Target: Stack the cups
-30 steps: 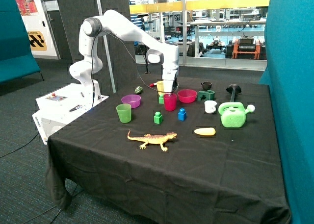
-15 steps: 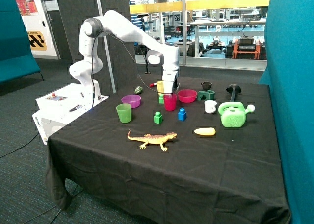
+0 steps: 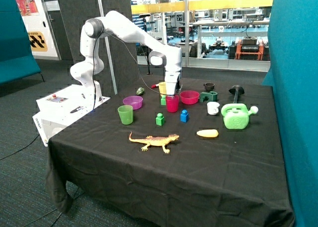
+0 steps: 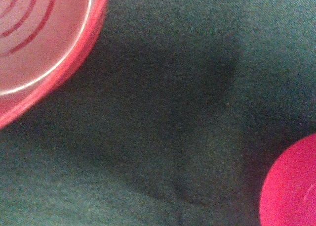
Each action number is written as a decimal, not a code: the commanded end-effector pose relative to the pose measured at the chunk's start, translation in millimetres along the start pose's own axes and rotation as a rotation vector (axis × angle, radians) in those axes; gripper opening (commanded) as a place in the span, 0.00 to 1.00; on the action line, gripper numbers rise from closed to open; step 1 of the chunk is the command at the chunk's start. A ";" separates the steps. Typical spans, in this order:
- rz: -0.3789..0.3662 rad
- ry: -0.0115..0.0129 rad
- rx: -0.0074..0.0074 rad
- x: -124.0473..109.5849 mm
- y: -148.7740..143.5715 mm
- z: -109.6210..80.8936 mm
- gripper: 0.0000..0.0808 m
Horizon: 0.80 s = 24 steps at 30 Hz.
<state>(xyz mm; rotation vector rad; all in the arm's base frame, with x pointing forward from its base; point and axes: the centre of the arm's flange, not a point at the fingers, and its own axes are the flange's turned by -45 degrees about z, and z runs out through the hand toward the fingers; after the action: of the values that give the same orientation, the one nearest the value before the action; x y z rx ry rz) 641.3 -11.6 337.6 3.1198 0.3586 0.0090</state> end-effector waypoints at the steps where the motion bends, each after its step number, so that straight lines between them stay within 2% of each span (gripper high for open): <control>1: -0.009 -0.0056 0.0019 0.8 -3.7 3.1 0.00; 15: -0.020 -0.0055 0.0019 -1.0 -14.6 4.3 0.00; 21: -0.030 -0.0055 0.0020 -3.6 -19.3 -20.5 0.00; 24: -0.063 -0.0055 0.0021 -6.5 -24.0 -40.5 0.00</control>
<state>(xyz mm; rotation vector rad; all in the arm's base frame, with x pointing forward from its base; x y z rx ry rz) 636.6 5.5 352.1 3.1182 0.4099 -0.0087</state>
